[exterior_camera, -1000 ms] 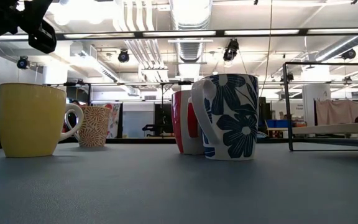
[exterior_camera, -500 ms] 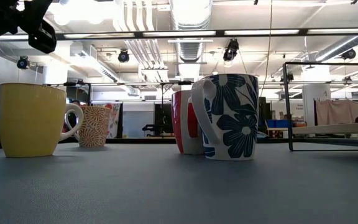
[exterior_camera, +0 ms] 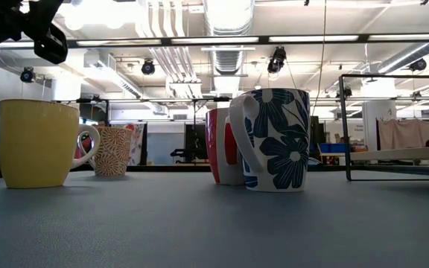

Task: Place coffee mugs
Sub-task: Put the red pattern mug on the shelf

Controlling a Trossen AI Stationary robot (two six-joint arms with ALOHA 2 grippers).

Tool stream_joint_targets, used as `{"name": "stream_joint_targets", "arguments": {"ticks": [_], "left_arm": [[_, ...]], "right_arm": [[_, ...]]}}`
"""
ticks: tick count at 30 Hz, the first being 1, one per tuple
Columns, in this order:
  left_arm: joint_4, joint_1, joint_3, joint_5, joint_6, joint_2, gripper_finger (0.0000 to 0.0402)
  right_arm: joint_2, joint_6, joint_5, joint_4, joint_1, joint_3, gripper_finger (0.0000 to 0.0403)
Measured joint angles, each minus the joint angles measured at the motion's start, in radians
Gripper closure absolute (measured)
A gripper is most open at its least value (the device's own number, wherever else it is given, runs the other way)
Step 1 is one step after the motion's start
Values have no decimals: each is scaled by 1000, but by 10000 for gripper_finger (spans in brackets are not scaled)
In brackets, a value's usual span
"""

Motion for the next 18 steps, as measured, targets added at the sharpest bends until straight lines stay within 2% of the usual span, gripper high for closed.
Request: {"name": "stream_joint_targets", "arguments": {"ticks": [18], "left_arm": [[0,0,0,0,0,0,306]], "right_arm": [[2,0,0,28,0,0,370]]}}
